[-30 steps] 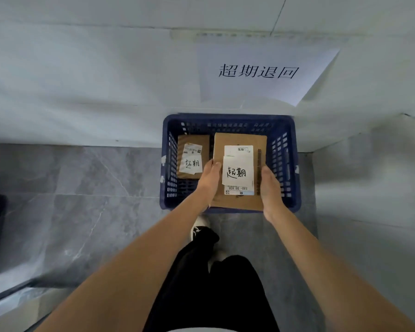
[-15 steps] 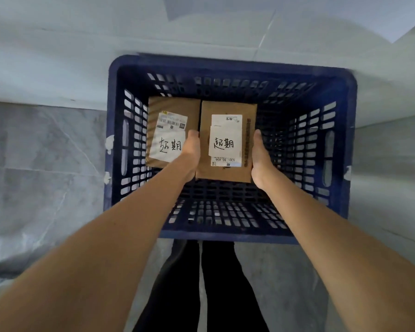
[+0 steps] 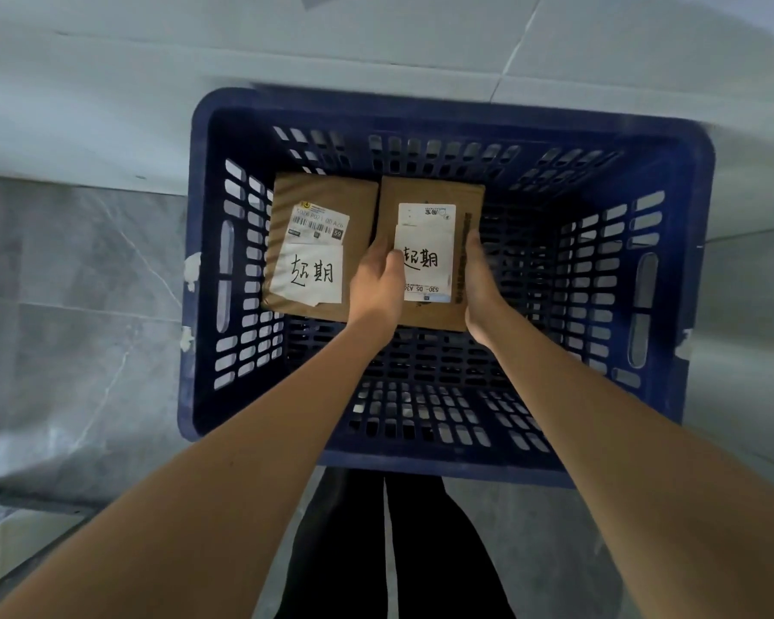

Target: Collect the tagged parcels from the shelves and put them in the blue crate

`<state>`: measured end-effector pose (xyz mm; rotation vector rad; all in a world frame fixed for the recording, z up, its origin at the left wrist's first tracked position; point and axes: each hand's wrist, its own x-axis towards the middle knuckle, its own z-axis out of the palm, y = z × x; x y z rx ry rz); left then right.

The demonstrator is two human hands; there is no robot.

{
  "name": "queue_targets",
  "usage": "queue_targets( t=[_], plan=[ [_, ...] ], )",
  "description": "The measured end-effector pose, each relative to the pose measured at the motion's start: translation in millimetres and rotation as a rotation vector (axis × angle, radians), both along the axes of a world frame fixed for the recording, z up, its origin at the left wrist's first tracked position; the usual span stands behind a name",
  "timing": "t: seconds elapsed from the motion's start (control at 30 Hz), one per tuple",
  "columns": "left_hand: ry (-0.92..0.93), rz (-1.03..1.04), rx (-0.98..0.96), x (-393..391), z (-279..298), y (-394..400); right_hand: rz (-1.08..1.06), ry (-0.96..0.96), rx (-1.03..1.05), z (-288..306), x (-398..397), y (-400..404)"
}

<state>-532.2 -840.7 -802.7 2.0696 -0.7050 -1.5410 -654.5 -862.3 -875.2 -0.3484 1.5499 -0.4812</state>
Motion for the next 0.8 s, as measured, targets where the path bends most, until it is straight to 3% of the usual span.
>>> queue_targets(
  t=[0.17, 0.33, 0.43, 0.63, 0.8],
  plan=[
    [-0.103, -0.133, -0.027, 18, 5, 10, 0.038, 0.021, 0.006, 6, -11, 0],
    [-0.331, -0.354, -0.112, 45, 49, 12, 0.050, 0.306, -0.149, 69, -28, -7],
    [-0.430, -0.476, -0.117, 55, 103, 13, 0.255, 0.474, -0.364, 134, -33, -4],
    [-0.629, -0.658, -0.249, 61, 259, 17, 0.629, 0.561, -0.631, 304, -15, -7],
    [-0.781, -0.724, -0.247, 70, 349, 38, 0.980, 0.701, -0.825, 413, 18, 6]
  ],
)
